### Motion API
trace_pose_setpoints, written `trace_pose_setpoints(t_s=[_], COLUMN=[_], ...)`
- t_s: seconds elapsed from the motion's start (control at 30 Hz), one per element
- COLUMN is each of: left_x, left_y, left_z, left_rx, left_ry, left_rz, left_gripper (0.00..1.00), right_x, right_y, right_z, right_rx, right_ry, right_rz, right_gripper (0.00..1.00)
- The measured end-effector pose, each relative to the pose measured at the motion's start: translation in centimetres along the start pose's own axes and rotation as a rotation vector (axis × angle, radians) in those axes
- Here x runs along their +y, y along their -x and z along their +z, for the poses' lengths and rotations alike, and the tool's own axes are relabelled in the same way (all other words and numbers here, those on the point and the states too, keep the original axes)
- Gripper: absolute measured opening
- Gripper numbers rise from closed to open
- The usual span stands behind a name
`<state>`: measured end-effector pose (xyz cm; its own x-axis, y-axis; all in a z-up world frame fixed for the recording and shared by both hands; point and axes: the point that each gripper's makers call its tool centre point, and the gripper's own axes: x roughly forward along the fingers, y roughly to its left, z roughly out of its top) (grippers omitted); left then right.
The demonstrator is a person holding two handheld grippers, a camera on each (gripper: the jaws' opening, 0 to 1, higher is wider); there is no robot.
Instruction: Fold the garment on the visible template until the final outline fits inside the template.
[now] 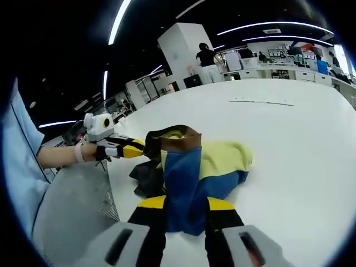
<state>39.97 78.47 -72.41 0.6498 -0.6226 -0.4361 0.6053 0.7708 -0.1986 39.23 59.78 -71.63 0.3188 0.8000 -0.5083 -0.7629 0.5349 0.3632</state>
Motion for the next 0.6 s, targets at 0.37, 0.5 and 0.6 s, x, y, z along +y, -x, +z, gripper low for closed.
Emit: trace_pose_setpoints(t_s=[0.37,0.5,0.6], left_x=[0.0,0.1,0.3], left_y=[-1.3,-1.4,-1.3], left_z=[0.0,-0.1,-0.2], left_rx=[-0.003,0.000,0.002], left_ry=[0.027,0.037,0.043], left_rz=[0.028,0.036,0.041], left_gripper=[0.11,0.10,0.09], right_x=[-0.1,0.3,0.8], right_y=[-0.2,-0.5,-0.5], right_z=[-0.7,-1.1,-1.1], right_rx=[0.027,0.031,0.034], right_ry=[-0.021,-0.053,-0.069], right_rz=[0.010,0.028,0.044], right_gripper=[0.17,0.11,0.00])
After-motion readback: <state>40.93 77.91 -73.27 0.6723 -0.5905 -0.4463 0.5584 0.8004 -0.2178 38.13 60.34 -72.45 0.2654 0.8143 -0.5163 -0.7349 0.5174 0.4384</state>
